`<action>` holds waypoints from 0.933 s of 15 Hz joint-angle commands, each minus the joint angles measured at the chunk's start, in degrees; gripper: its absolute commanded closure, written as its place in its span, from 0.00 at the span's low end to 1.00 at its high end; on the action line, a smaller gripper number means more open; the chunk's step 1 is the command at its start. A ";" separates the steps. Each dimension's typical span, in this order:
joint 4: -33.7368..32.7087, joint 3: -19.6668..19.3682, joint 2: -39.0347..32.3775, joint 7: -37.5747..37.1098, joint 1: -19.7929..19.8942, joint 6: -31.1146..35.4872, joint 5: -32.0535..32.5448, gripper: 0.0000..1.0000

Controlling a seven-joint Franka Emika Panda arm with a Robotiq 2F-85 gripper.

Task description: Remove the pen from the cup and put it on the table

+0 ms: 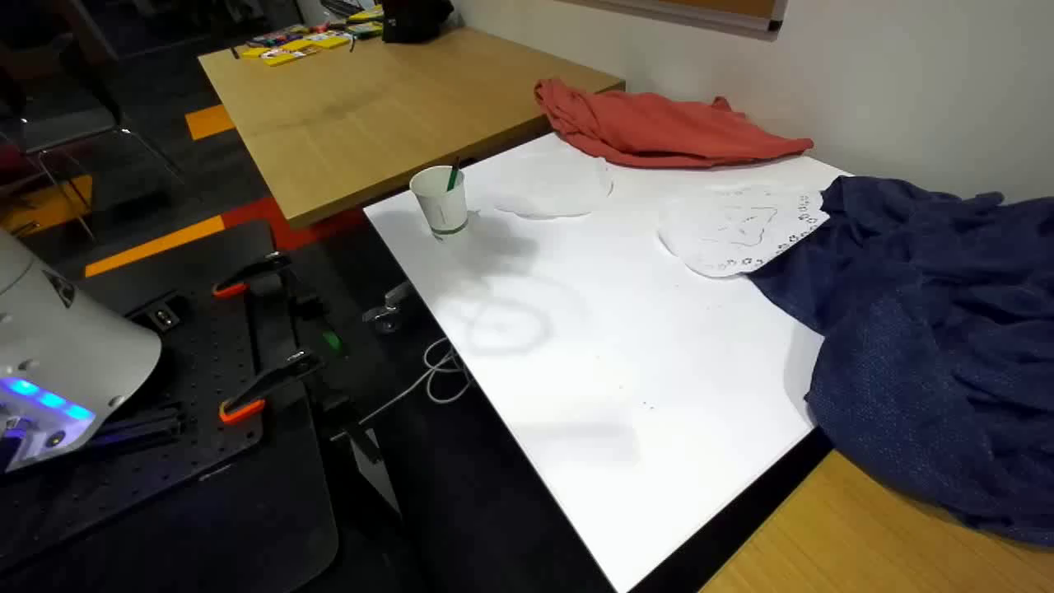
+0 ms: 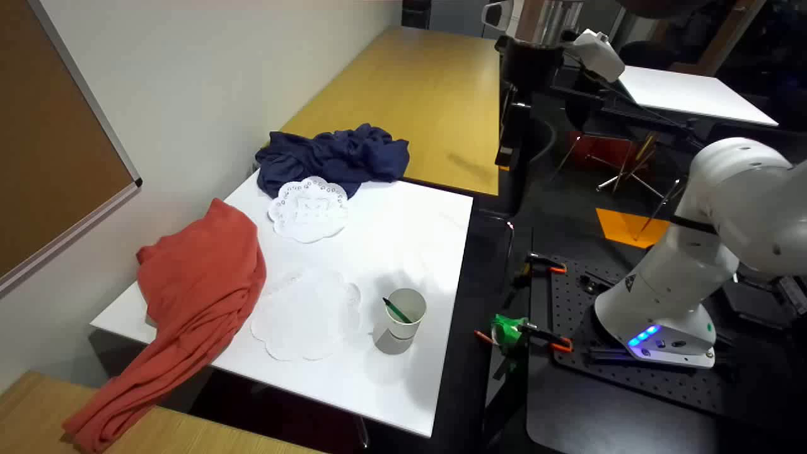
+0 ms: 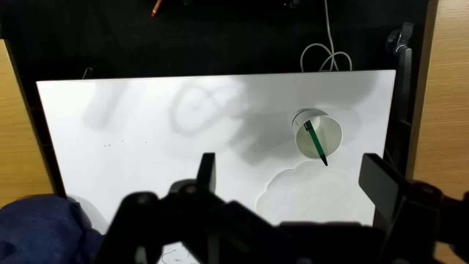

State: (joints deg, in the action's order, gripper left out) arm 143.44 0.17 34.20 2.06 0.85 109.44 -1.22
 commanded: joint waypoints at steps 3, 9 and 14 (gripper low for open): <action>-0.11 -0.32 -0.03 -0.17 -0.36 -0.13 0.20 0.00; -0.11 -0.32 -0.03 -0.17 -0.36 -0.13 0.20 0.00; 0.65 -1.65 -0.37 4.27 -1.31 2.13 -0.43 0.00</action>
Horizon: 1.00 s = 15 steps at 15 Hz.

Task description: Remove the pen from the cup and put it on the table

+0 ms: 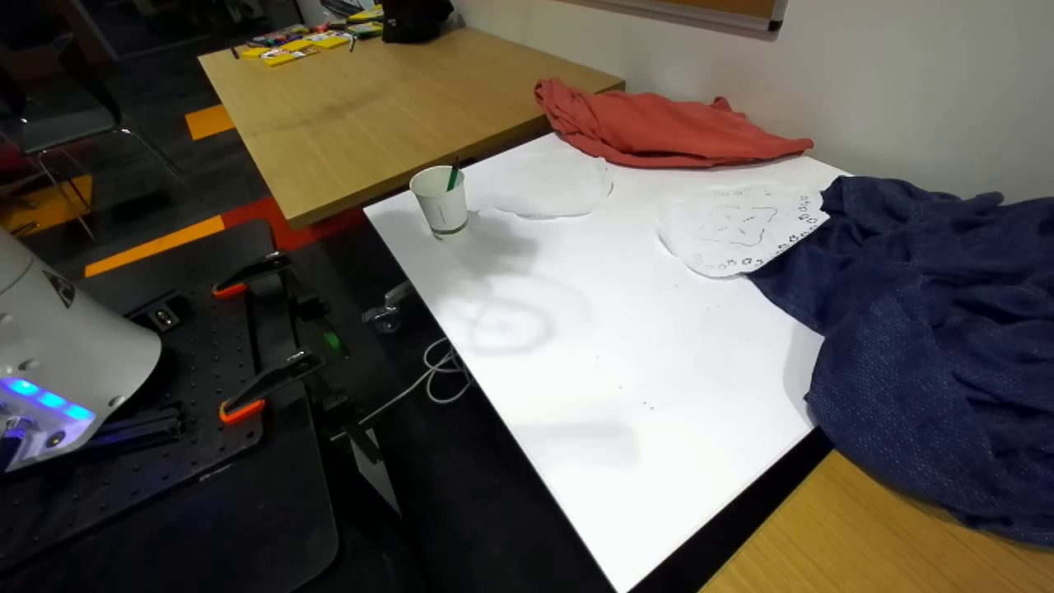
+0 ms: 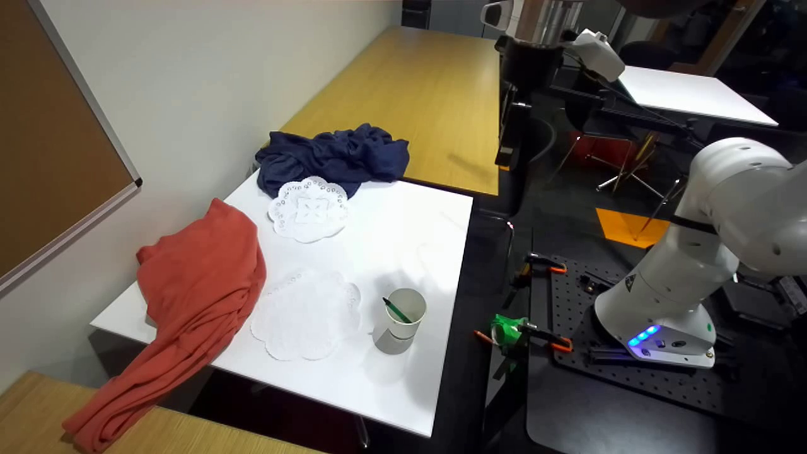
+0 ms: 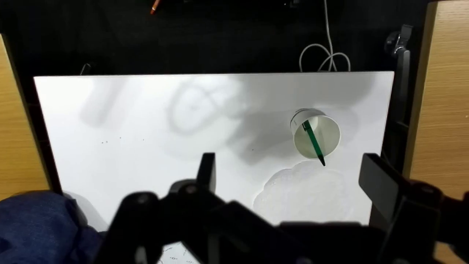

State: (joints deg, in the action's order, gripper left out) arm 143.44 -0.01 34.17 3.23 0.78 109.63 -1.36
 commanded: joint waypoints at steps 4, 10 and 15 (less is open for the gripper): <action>2.20 -2.61 -1.76 9.10 -2.28 5.94 -0.17 0.00; 8.14 -3.89 -6.03 17.46 -5.02 18.99 -0.67 0.00; 13.28 -1.74 -10.55 14.94 -7.05 29.98 -0.73 0.00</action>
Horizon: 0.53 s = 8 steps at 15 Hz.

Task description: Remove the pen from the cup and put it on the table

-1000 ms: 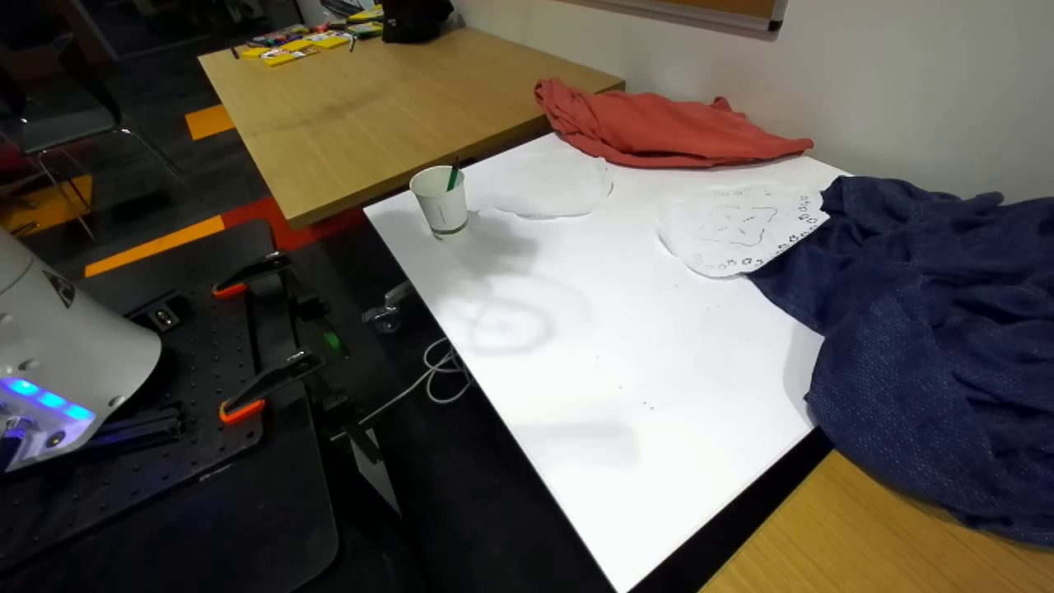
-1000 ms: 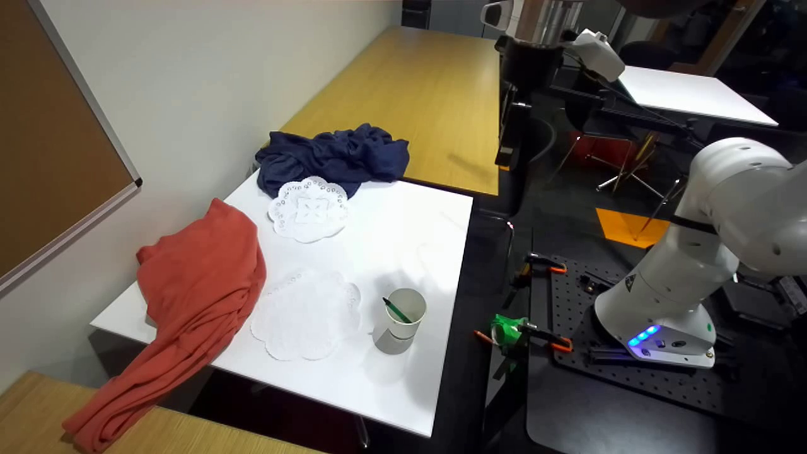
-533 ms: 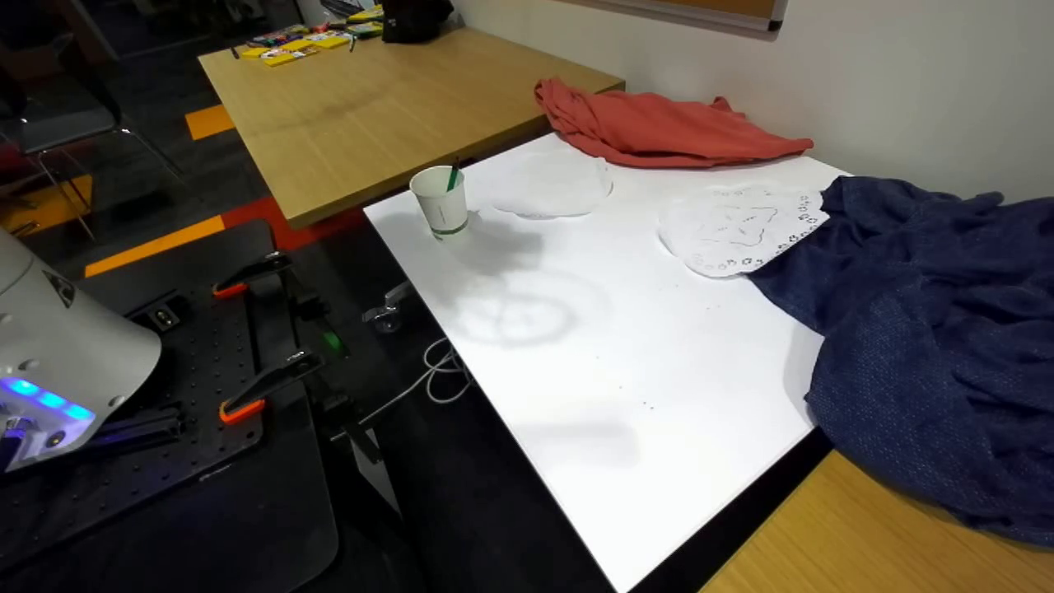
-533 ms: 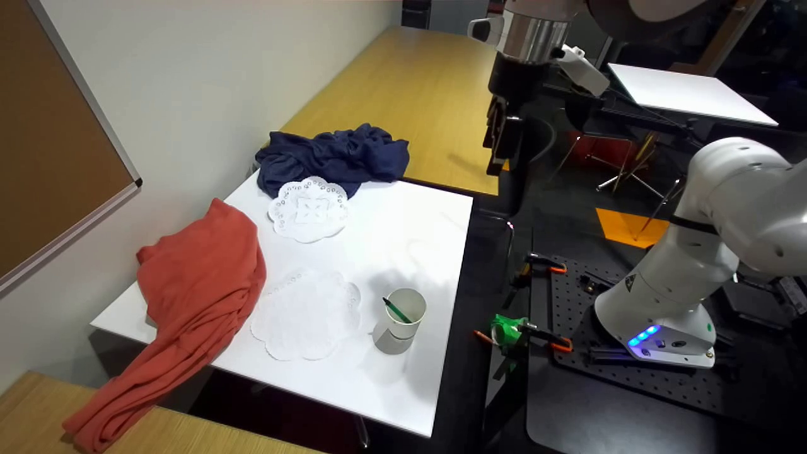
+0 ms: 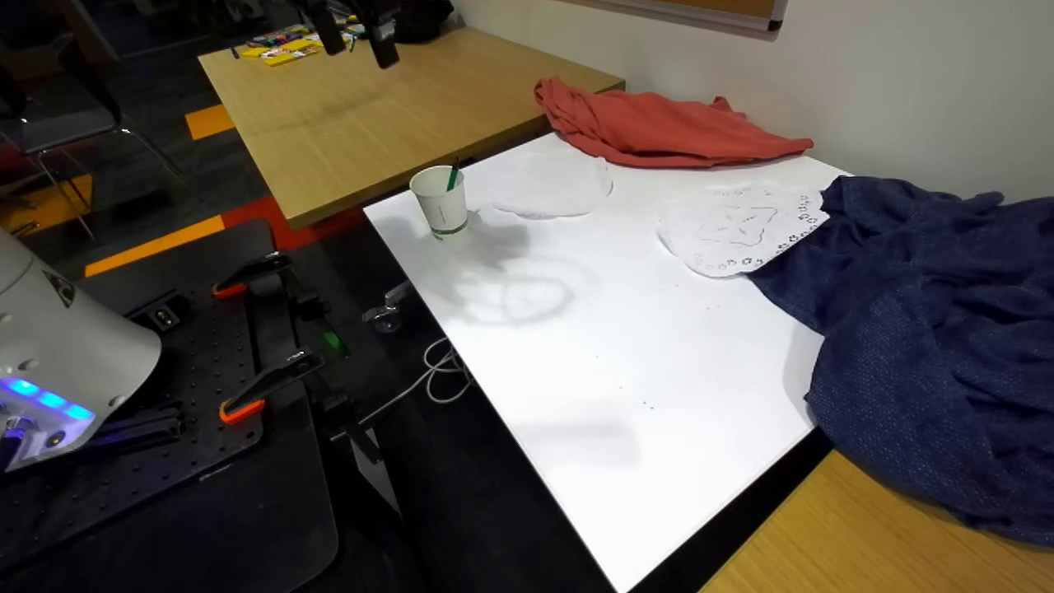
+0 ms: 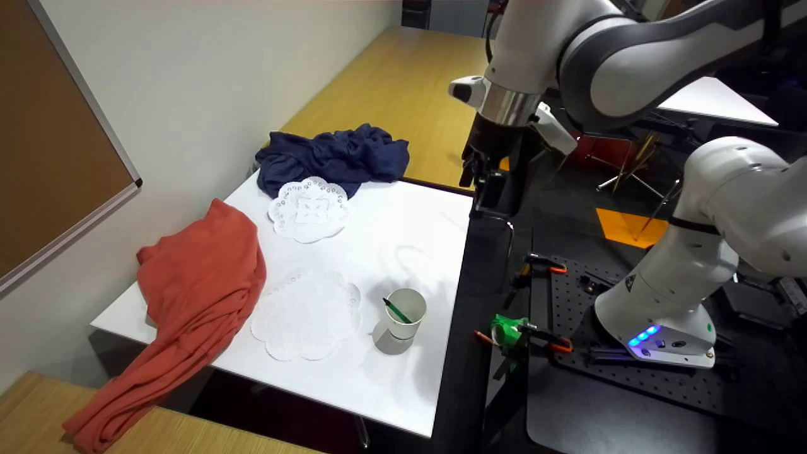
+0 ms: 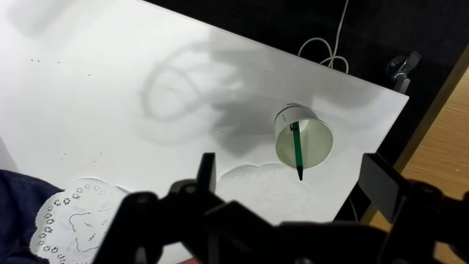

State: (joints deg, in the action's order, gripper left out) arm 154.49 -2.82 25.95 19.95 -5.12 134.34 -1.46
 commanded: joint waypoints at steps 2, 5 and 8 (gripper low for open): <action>3.20 2.36 -4.75 -4.29 -1.76 8.12 -0.87 0.00; 3.55 4.98 -8.83 -9.75 -2.42 12.80 -0.72 0.00; 2.19 7.46 -14.03 -14.42 -2.81 17.38 -0.35 0.00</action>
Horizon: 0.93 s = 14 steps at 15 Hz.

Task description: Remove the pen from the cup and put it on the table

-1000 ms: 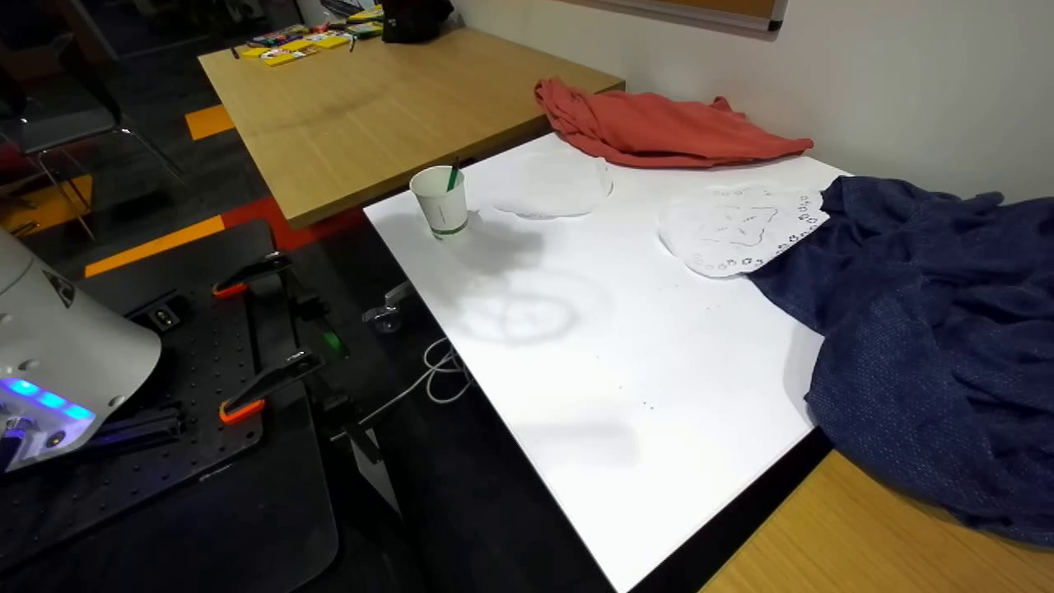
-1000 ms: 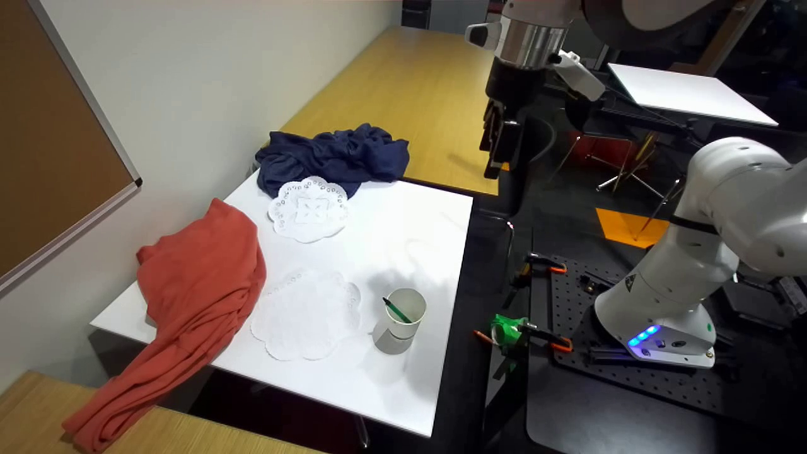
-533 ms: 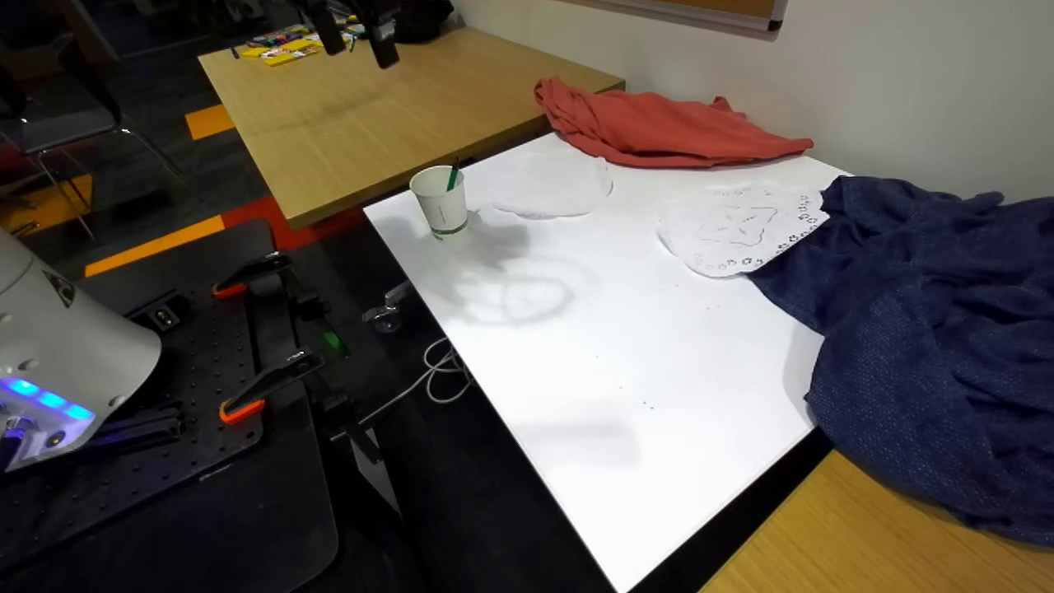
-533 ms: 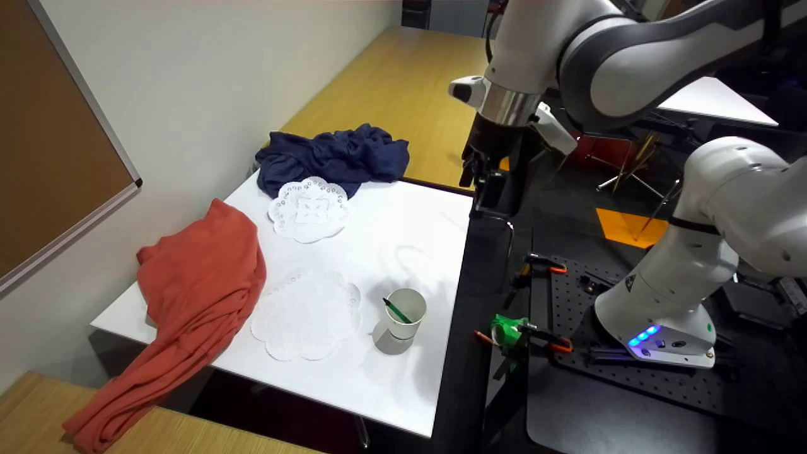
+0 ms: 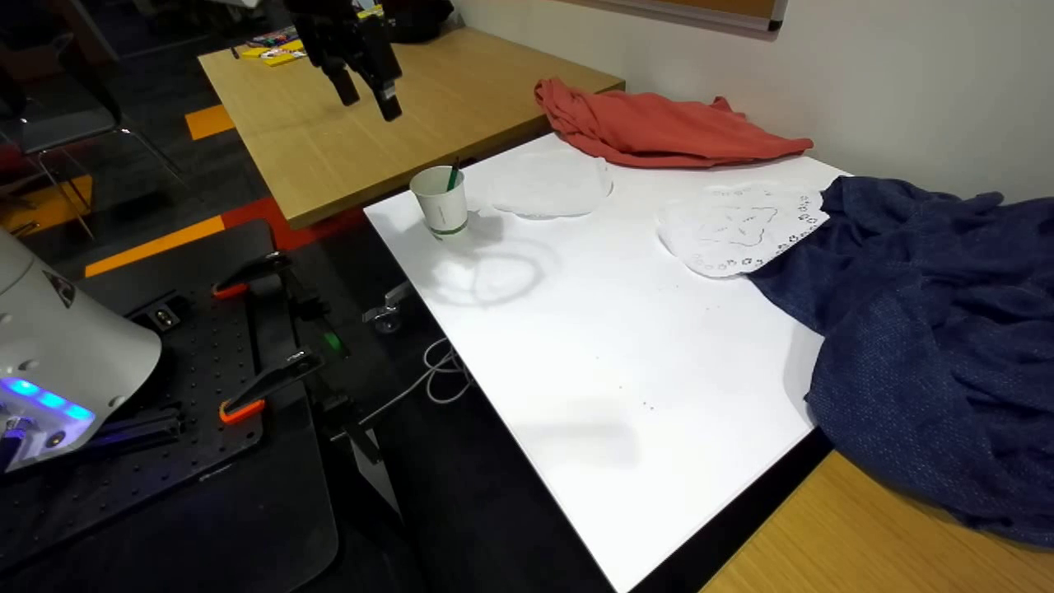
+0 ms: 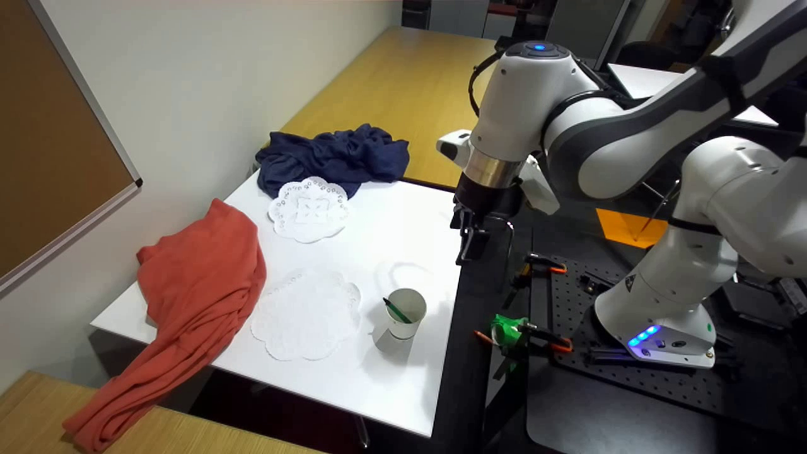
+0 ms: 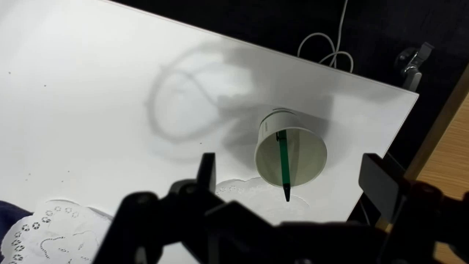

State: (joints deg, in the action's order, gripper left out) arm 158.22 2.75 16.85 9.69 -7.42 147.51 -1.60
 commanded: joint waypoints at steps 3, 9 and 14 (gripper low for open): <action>-3.52 3.64 -10.14 -7.03 -0.76 8.50 -0.04 0.00; -6.06 5.00 -14.74 -9.31 -0.67 9.51 0.01 0.00; -8.71 5.37 -18.20 -10.10 -0.65 9.50 0.00 0.00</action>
State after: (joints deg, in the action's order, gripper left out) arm 149.54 8.09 -1.44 -0.53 -8.11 157.19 -1.51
